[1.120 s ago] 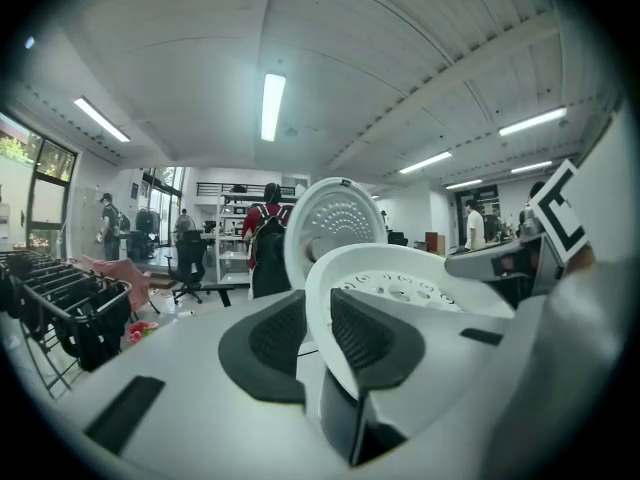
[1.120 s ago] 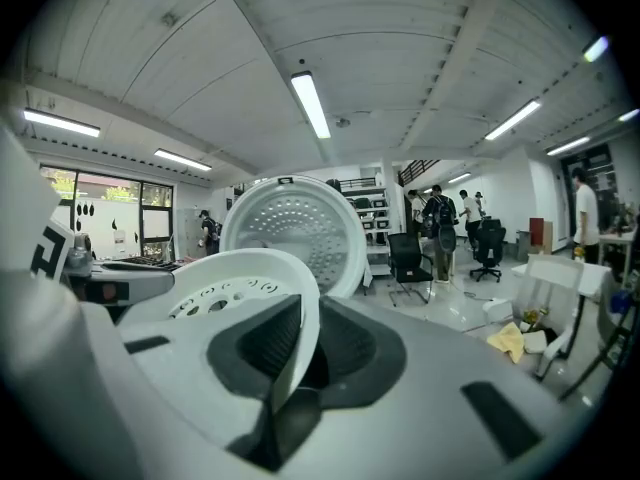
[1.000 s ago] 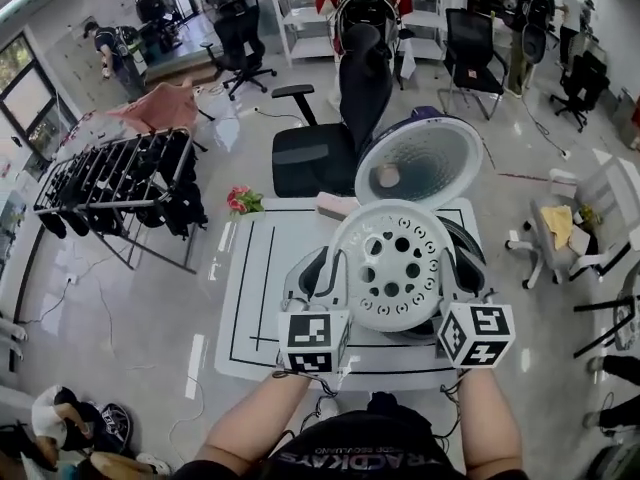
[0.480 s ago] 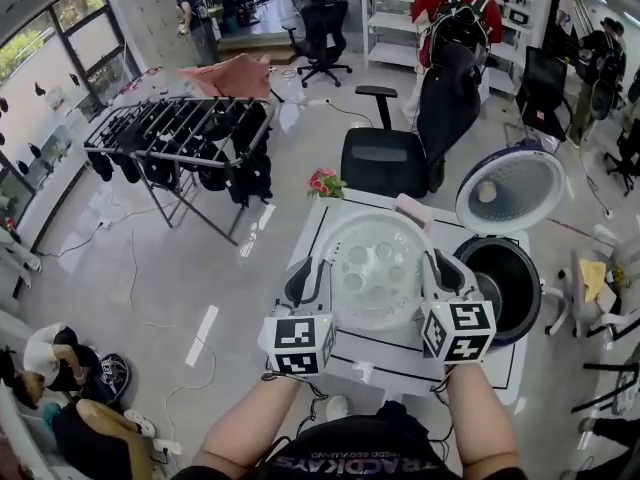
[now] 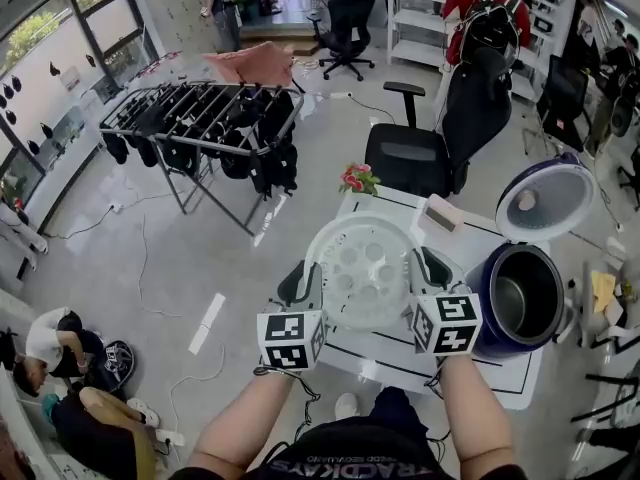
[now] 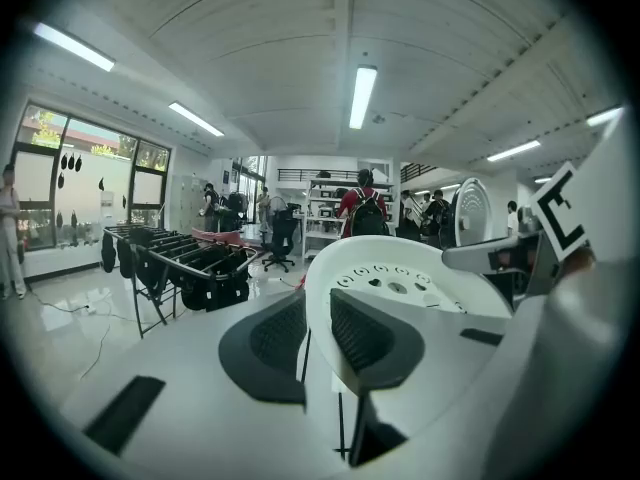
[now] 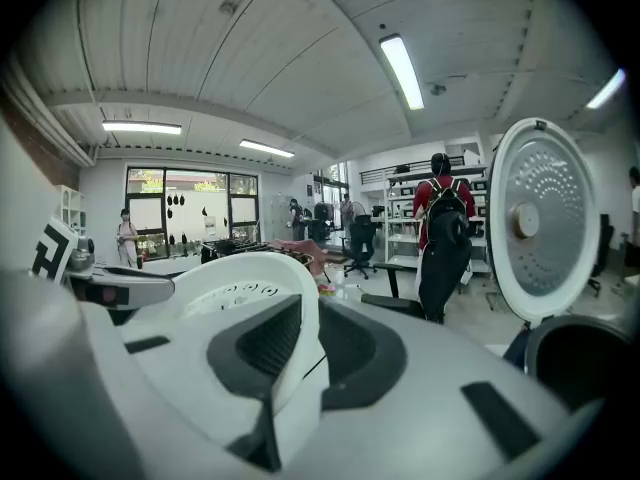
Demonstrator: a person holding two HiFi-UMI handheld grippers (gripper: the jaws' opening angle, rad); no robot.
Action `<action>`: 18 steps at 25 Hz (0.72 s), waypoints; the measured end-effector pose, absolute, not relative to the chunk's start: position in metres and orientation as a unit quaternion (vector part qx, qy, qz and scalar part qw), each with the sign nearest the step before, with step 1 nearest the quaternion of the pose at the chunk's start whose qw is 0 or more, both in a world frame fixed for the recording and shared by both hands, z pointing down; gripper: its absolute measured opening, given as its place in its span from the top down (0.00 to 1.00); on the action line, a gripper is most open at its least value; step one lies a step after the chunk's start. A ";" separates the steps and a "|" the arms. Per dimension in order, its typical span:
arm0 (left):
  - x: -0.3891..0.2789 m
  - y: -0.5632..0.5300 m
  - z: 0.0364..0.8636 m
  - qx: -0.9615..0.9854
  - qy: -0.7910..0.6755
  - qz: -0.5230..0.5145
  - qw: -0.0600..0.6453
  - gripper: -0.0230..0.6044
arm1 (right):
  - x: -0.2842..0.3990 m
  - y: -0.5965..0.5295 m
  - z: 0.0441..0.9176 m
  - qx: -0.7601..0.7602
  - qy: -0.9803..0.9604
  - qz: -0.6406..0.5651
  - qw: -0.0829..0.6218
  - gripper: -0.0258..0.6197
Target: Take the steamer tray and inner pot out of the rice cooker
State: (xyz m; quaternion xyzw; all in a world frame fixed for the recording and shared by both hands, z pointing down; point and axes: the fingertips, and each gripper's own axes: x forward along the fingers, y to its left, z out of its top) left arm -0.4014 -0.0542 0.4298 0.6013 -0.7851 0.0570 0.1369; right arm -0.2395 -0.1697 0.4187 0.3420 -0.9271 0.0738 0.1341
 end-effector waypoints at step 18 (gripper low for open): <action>-0.437 -0.151 0.515 0.587 -0.782 0.067 0.198 0.85 | -0.274 -0.266 0.497 0.340 -0.919 0.110 0.166 0.87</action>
